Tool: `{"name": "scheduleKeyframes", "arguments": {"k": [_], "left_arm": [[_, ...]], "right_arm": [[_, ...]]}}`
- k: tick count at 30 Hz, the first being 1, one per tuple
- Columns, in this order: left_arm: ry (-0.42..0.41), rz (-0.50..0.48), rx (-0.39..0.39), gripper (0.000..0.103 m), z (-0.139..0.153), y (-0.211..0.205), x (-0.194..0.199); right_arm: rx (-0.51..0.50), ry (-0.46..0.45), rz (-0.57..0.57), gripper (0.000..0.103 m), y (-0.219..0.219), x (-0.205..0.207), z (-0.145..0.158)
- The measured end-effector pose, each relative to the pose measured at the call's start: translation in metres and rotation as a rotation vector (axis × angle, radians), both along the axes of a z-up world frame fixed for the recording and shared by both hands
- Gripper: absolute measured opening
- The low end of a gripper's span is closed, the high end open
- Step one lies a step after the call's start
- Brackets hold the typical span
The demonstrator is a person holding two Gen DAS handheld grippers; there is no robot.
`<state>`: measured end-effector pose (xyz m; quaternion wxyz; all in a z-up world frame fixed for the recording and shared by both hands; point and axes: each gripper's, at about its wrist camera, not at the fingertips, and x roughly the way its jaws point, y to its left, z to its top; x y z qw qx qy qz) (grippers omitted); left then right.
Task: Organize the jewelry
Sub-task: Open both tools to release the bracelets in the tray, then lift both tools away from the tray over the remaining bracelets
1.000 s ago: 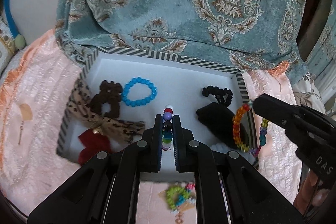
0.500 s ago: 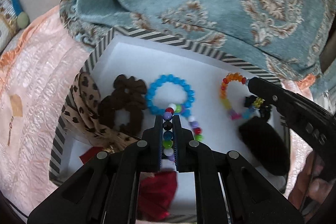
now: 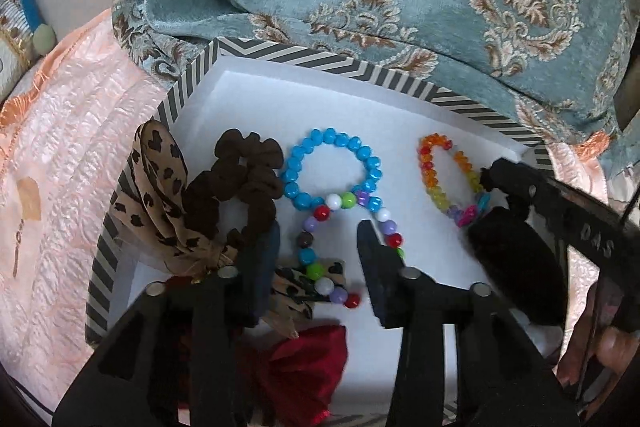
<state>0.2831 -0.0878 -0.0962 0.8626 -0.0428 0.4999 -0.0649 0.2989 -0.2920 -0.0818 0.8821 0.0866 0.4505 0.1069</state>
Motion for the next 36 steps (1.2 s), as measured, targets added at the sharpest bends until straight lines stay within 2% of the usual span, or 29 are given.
{"name": "scheduleKeyframes", "arguments": {"k": [12,23,36], "left_arm": [[-0.083,-0.017,0.046,0.044,0.035,0.003,-0.046],[-0.198,-0.009,0.116,0.044,0.065,0.015,-0.106],[-0.218,0.000,0.113,0.044,0.074,0.031,-0.160]], "right_arm": [[-0.012,-0.052,0.034,0.041,0.020,-0.057,0.031],[-0.013,-0.094,0.066,0.042,0.039,-0.113,0.054],[-0.010,-0.121,0.085,0.042,0.045,-0.178,0.069]]}}
